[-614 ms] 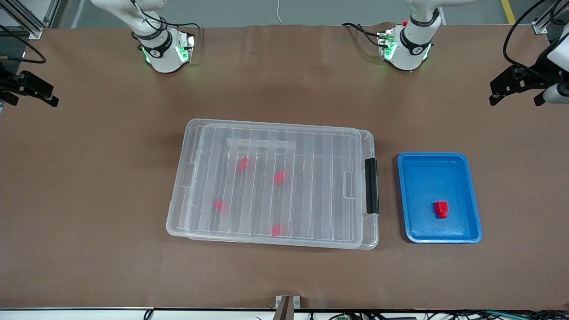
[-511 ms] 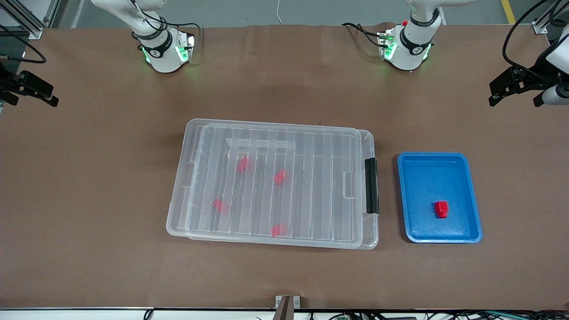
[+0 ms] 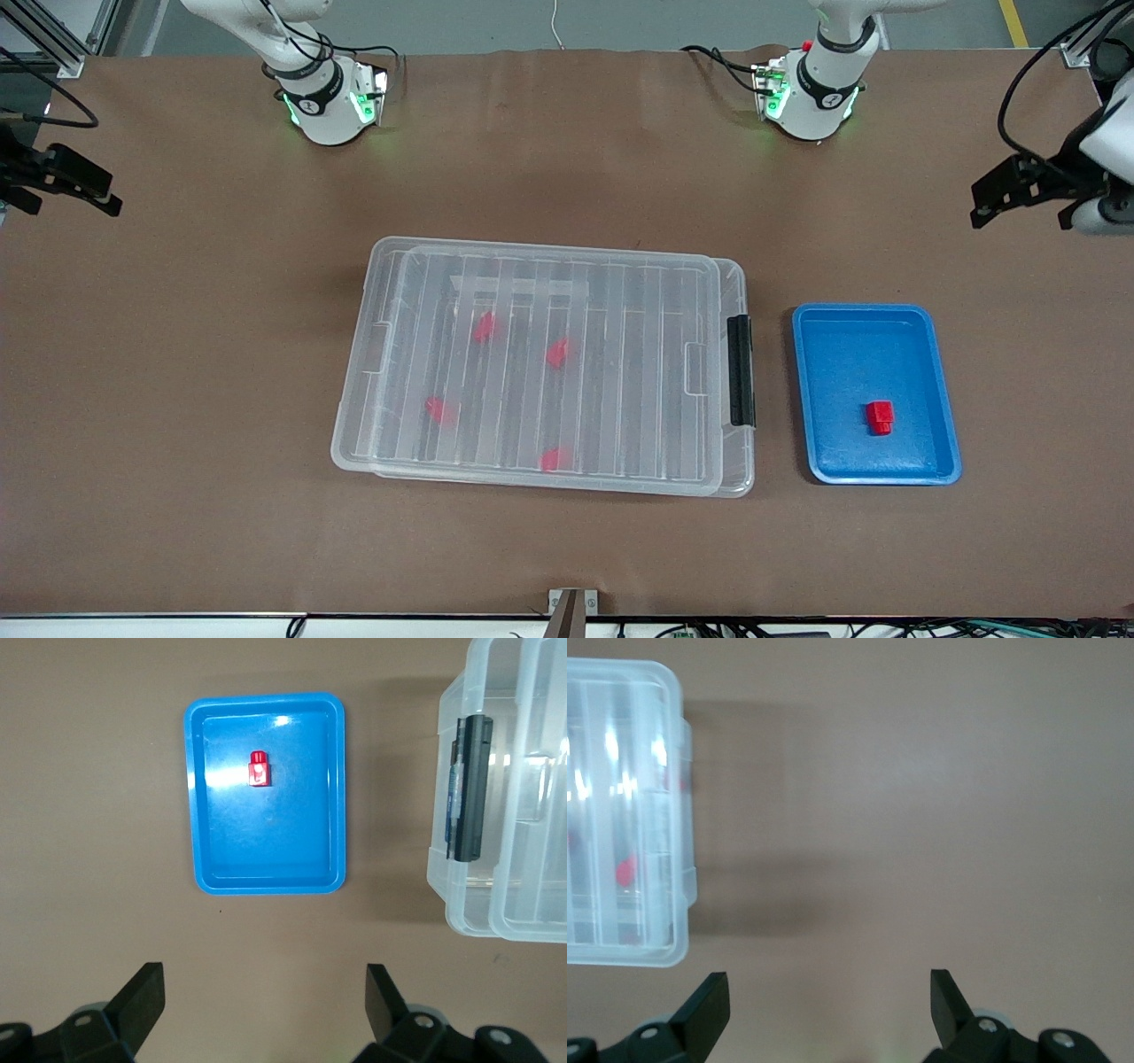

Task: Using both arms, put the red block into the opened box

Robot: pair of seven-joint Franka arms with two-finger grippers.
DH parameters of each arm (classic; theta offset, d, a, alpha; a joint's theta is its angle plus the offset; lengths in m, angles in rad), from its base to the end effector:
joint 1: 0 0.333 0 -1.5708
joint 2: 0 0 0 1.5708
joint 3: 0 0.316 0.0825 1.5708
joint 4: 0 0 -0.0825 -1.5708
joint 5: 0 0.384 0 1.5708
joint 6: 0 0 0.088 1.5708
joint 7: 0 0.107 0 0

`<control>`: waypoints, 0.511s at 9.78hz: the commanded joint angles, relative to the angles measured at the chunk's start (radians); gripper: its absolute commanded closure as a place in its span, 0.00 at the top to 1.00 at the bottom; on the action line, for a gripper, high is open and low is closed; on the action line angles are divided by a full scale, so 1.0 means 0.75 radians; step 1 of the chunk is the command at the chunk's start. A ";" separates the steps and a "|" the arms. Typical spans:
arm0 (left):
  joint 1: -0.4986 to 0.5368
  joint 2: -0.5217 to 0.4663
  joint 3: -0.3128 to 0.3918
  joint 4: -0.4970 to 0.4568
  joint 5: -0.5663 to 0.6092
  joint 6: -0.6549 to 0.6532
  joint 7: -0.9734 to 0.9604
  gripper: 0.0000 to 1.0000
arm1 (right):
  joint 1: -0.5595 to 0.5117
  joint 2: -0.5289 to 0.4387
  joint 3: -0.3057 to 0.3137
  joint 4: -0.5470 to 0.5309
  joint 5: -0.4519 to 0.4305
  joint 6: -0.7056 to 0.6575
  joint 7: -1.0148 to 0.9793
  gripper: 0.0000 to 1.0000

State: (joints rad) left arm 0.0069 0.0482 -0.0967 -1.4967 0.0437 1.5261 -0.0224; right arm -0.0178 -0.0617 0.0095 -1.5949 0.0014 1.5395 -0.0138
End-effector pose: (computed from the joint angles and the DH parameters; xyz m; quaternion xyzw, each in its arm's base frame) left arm 0.5636 -0.0444 0.6286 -0.9992 0.0329 0.0082 0.0200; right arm 0.5321 -0.0041 0.6439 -1.0000 -0.0028 -0.0032 0.0004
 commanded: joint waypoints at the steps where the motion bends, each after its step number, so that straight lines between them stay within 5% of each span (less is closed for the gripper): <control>1: 0.003 0.201 0.004 -0.006 0.024 0.132 -0.011 1.00 | 0.048 0.157 0.118 -0.009 -0.004 0.129 0.026 1.00; 5: 0.080 0.330 0.000 -0.309 0.060 0.656 -0.013 1.00 | 0.169 0.480 0.145 -0.009 0.012 0.376 0.125 1.00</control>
State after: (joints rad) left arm 0.0421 0.2778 -0.0932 -1.6334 0.0718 1.9151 -0.0257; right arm 0.0886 0.2413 0.1180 -1.6202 0.0021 1.7859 0.0669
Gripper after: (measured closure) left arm 0.000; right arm 0.000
